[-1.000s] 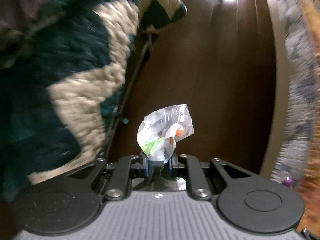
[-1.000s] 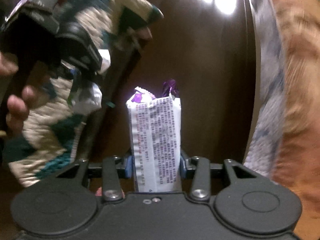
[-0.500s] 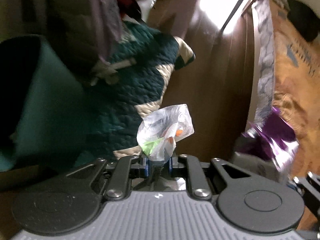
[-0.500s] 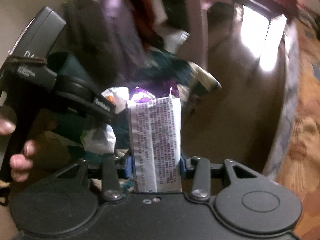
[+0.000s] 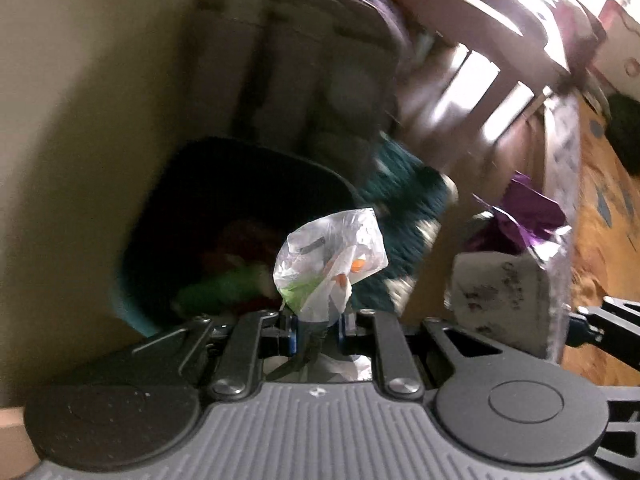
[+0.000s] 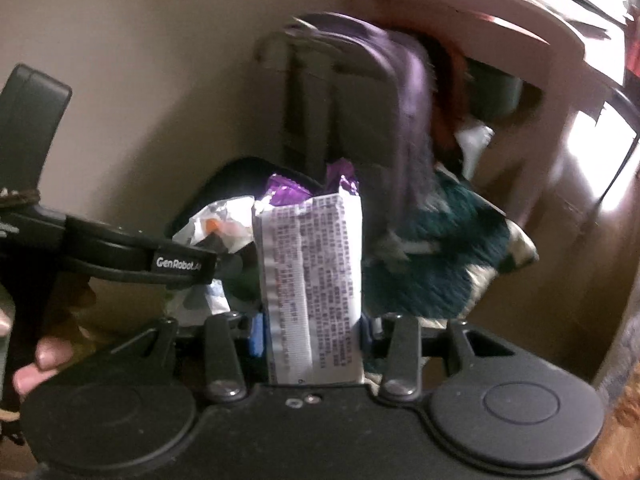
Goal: Collect trash
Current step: 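Carry the snack packet and clear bag with both tools to the green bin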
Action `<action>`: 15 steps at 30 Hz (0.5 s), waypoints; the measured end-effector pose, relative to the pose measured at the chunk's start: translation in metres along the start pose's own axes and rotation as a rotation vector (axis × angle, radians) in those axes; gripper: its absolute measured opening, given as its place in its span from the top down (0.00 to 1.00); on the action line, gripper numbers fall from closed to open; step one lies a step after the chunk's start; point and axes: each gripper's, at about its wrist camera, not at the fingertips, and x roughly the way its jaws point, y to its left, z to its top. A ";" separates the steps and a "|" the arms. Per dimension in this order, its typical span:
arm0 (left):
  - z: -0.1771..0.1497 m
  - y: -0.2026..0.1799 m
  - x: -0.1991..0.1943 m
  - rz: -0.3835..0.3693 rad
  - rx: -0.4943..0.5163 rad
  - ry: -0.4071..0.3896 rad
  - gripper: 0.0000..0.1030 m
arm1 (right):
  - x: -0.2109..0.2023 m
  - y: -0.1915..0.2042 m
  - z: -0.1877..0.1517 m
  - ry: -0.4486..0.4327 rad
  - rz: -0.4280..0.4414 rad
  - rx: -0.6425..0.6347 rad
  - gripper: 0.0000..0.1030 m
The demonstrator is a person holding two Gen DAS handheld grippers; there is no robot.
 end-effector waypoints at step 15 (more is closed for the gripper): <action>0.052 0.094 0.058 0.090 0.006 0.048 0.84 | 0.101 0.072 0.078 0.057 0.004 -0.021 0.59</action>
